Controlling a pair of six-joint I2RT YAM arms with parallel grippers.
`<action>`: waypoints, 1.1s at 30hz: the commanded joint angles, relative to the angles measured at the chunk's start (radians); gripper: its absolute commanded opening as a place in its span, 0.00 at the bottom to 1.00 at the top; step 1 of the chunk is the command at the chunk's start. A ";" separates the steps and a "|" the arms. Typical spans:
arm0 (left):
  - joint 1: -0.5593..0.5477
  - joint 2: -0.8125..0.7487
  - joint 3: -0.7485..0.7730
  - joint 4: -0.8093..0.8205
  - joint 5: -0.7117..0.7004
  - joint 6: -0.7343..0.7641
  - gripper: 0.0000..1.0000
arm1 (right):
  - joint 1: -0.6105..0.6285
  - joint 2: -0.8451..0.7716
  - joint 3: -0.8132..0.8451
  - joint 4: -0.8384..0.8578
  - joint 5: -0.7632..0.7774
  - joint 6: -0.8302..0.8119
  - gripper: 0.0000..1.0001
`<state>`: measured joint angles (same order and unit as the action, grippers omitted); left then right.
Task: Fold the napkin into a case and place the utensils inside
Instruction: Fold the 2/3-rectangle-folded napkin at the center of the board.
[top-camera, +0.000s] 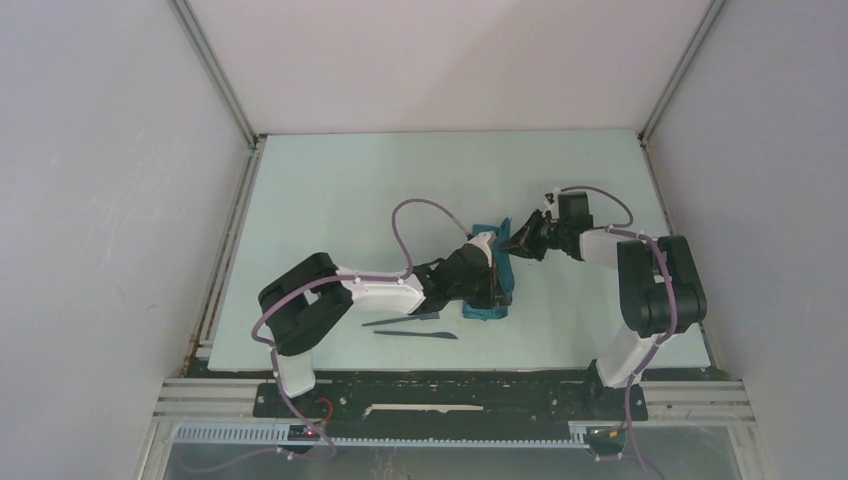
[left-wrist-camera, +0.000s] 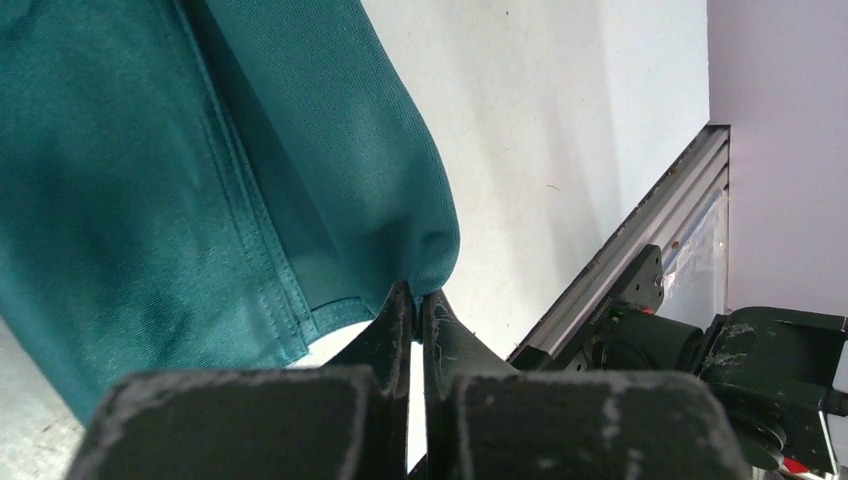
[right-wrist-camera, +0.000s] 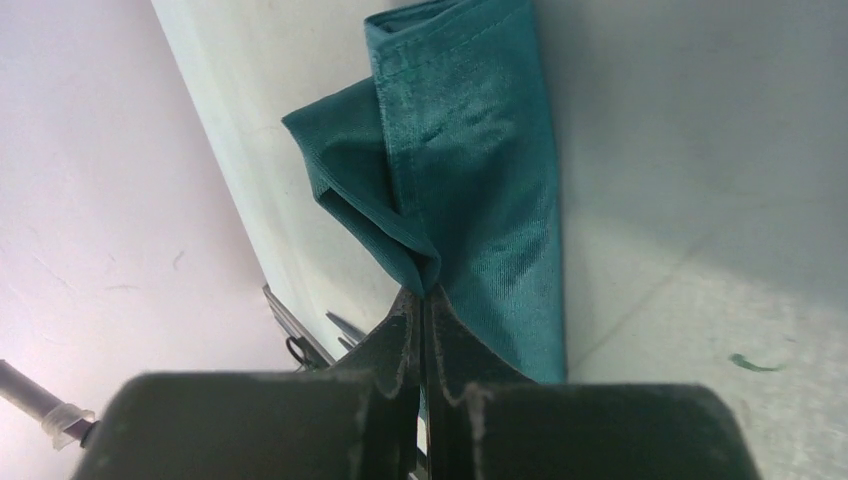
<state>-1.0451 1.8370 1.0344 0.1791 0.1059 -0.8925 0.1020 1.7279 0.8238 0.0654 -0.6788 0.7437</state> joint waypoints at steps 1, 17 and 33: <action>0.011 -0.069 -0.053 0.069 0.035 -0.028 0.00 | 0.058 0.007 0.078 -0.046 0.068 -0.026 0.00; 0.066 -0.182 -0.257 0.143 0.025 -0.042 0.00 | 0.139 0.115 0.155 -0.043 0.104 0.028 0.00; 0.102 -0.223 -0.376 0.205 0.041 -0.064 0.12 | 0.183 0.149 0.182 -0.022 0.134 0.097 0.00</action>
<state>-0.9421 1.6657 0.6750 0.3775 0.1108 -0.9531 0.2760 1.8679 0.9646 -0.0059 -0.5823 0.8078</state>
